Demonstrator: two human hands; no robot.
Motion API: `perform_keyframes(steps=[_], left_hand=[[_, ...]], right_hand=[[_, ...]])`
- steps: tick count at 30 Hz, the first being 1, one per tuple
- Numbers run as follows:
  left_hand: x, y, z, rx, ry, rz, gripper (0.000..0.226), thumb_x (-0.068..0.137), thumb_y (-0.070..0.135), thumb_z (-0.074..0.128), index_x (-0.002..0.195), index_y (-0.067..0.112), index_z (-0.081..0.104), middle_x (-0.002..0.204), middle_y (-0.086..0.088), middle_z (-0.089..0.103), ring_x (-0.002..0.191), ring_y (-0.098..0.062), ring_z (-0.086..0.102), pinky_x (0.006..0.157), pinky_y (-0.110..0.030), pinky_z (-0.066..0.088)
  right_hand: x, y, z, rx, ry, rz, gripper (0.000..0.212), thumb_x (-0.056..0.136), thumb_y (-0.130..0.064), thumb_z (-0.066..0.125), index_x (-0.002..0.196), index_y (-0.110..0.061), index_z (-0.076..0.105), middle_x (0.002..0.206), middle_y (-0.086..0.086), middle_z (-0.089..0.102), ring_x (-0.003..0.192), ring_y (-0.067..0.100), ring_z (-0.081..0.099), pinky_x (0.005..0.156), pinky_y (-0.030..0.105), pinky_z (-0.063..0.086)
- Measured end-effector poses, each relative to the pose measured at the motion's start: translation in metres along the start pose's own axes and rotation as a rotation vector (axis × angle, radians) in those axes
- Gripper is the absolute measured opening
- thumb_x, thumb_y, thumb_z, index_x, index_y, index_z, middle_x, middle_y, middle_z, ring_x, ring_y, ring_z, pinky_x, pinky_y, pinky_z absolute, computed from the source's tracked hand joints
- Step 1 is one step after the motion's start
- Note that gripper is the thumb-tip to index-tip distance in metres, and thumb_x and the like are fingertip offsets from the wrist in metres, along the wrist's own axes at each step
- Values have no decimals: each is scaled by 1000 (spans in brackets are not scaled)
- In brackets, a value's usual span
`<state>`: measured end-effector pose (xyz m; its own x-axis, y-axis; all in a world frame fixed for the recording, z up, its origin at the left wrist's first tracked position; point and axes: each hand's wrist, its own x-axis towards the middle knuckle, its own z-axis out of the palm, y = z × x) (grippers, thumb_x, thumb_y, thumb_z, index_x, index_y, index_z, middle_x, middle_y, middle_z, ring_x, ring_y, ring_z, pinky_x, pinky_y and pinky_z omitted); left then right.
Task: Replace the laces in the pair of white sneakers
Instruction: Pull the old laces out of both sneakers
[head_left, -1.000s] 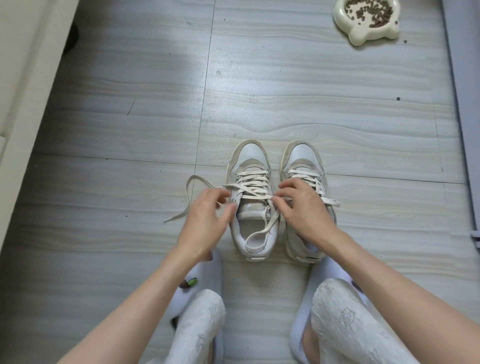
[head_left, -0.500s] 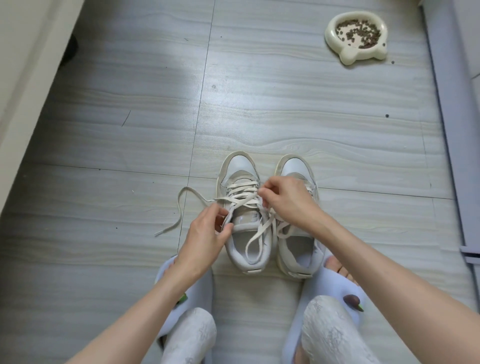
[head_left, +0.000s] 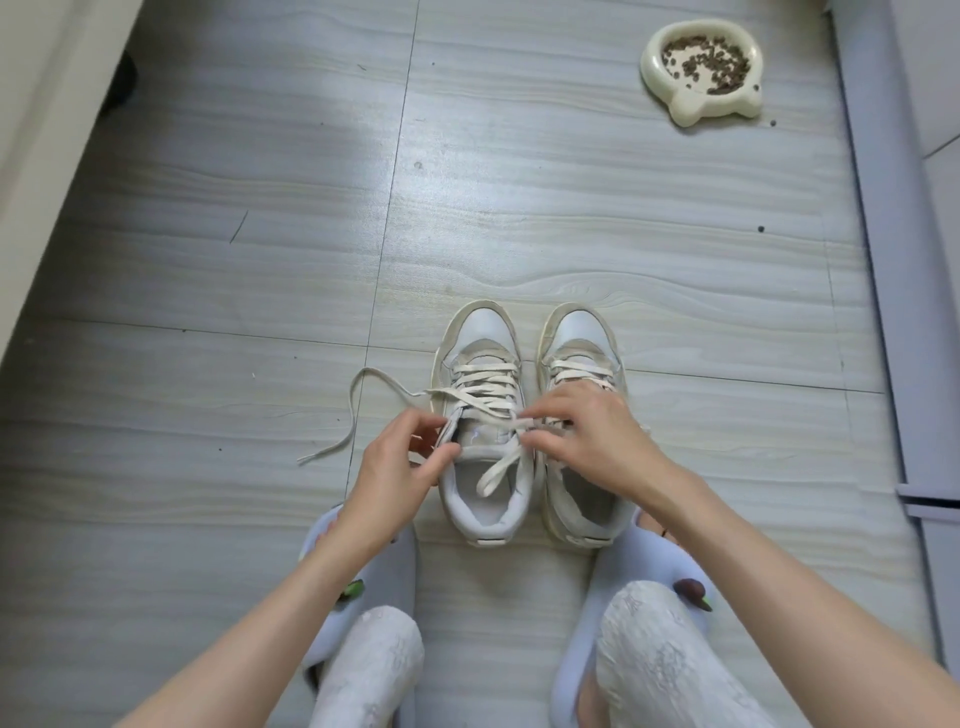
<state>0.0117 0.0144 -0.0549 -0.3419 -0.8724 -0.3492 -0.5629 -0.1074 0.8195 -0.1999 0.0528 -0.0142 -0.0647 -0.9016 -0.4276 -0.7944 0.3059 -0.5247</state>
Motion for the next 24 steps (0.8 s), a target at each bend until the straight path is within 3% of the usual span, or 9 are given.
perform_keyframes(steps=[2, 4, 6, 8, 14, 18, 21, 24], left_hand=[[0, -2, -3, -70, -30, -57, 22, 82, 19, 69, 90, 34, 56, 92, 6, 64, 81, -1, 58, 70, -26, 53], [1, -1, -4, -86, -43, -84, 22, 83, 21, 68, 89, 37, 55, 92, 5, 64, 83, -7, 60, 69, -33, 55], [2, 1, -1, -99, -44, -87, 22, 83, 19, 68, 88, 34, 53, 91, 2, 62, 81, -10, 60, 64, -30, 55], [2, 4, 2, -142, -35, -92, 21, 84, 15, 67, 87, 29, 52, 91, -2, 61, 78, -12, 58, 57, -22, 53], [1, 3, 1, -186, -32, -98, 18, 84, 12, 67, 92, 22, 53, 91, -4, 61, 78, -13, 58, 55, -17, 51], [1, 1, 1, -167, -35, -95, 22, 84, 15, 68, 90, 29, 53, 91, -3, 61, 73, -3, 57, 58, -22, 53], [1, 1, 1, -133, -24, -86, 21, 84, 16, 67, 92, 28, 52, 89, 0, 61, 74, 1, 56, 62, -27, 56], [1, 0, -1, -120, -23, -94, 19, 84, 18, 67, 94, 28, 54, 90, 4, 62, 77, -1, 56, 70, -39, 56]], right_hand=[[4, -4, 0, 48, 53, 6, 16, 83, -17, 63, 93, -22, 74, 90, 4, 71, 94, 24, 61, 86, 36, 42], [10, -9, -14, 197, 76, 64, 21, 84, -7, 58, 82, -21, 72, 75, 6, 71, 77, 19, 65, 76, 32, 45], [16, -13, -37, 419, 132, 126, 22, 86, -6, 58, 74, -22, 66, 63, 3, 66, 59, 9, 63, 67, 27, 49], [20, -15, -52, 485, 207, 134, 14, 86, -9, 61, 78, -18, 68, 61, -1, 64, 53, 4, 60, 62, 17, 47], [4, 0, -22, 340, 381, 272, 21, 89, -24, 60, 107, -13, 65, 91, -2, 64, 88, 13, 57, 81, 21, 39], [-9, 5, -4, 121, 299, 270, 23, 89, -37, 58, 92, -20, 73, 92, 2, 66, 101, 25, 54, 88, 37, 38], [-2, -9, 1, -66, 183, 215, 33, 90, -50, 49, 94, -28, 73, 98, 2, 61, 108, 21, 46, 86, 35, 27], [12, -20, 5, -123, 142, 226, 32, 89, -49, 51, 85, -26, 72, 94, 2, 64, 108, 23, 46, 84, 36, 25]])
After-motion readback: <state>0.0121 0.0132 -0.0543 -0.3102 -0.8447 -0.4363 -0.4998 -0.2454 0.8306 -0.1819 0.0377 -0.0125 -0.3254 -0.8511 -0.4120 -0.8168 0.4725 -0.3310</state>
